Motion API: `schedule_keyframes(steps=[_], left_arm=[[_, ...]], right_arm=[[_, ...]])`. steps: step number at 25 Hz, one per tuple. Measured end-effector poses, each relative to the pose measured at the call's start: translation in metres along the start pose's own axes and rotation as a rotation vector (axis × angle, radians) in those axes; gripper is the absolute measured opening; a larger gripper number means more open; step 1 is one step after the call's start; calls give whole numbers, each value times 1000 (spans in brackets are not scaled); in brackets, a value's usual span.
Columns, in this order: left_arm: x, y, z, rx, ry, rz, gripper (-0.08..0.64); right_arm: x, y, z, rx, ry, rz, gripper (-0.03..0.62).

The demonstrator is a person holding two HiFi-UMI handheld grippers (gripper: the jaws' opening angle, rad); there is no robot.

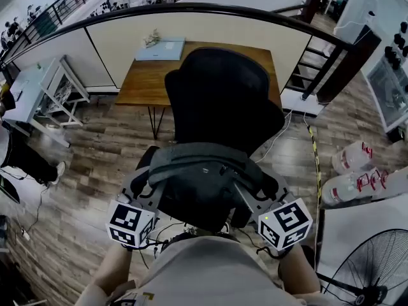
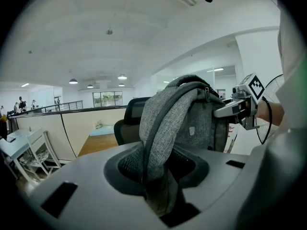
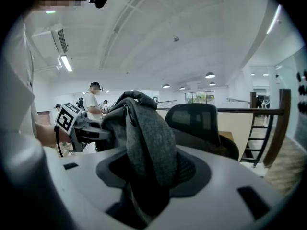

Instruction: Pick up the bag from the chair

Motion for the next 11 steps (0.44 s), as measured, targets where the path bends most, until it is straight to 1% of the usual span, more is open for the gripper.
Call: schedule_keyframes(steps=[11], left_arm=[[-5, 3, -13, -13, 6, -5, 127]], right_arm=[[3, 13, -4, 14, 2, -26, 206]])
Point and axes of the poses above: the fingertips, and each gripper's own axes: y backward along the fingers, z to its left, x out of its underside, the point moved 5 cm from there along y, backward along the fingers, and after that the axes turned 2 degrees about -x, right-handed, at the moved point
